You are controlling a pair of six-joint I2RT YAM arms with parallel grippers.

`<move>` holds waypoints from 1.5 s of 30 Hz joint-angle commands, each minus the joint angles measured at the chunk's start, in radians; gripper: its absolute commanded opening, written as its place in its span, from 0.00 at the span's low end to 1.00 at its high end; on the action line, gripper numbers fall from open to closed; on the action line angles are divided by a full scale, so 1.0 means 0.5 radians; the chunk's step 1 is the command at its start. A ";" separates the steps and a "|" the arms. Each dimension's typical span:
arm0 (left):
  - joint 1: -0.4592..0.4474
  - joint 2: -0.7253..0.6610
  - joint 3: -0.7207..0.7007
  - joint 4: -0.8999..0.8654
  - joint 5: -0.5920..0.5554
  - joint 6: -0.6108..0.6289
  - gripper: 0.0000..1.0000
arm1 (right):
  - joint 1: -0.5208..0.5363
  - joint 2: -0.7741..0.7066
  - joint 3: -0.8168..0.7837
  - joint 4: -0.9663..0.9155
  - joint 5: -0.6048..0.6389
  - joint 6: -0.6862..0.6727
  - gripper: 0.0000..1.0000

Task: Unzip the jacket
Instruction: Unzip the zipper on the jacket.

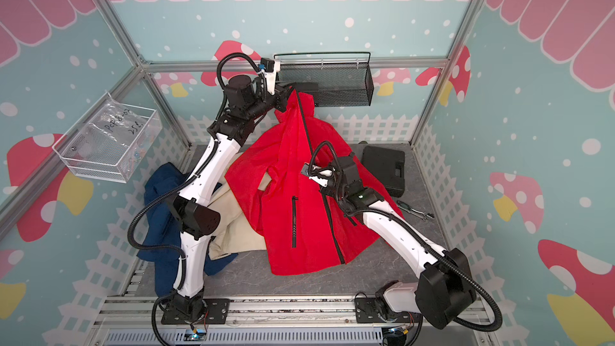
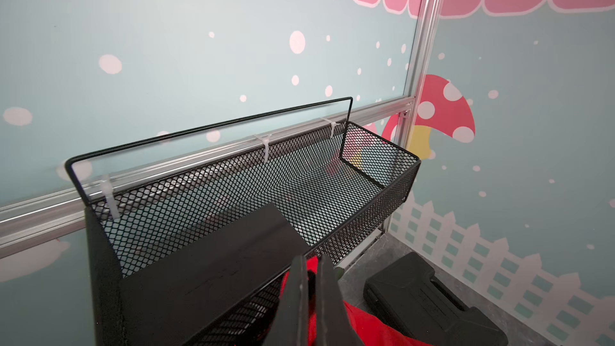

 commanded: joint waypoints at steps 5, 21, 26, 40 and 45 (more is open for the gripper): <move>0.113 0.039 0.082 0.412 -0.103 -0.113 0.00 | 0.084 -0.103 -0.141 -0.270 0.179 -0.001 0.00; 0.224 0.080 0.040 0.505 -0.053 -0.228 0.00 | 0.281 -0.160 -0.269 -0.552 0.461 -0.072 0.00; 0.250 0.086 0.024 0.513 -0.038 -0.249 0.00 | 0.330 -0.165 -0.267 -0.644 0.531 -0.022 0.00; 0.281 0.108 -0.007 0.575 -0.019 -0.317 0.00 | 0.470 -0.123 -0.256 -1.042 0.602 0.191 0.00; 0.281 0.123 -0.010 0.566 -0.007 -0.308 0.00 | 0.494 -0.173 -0.301 -1.117 0.531 0.247 0.00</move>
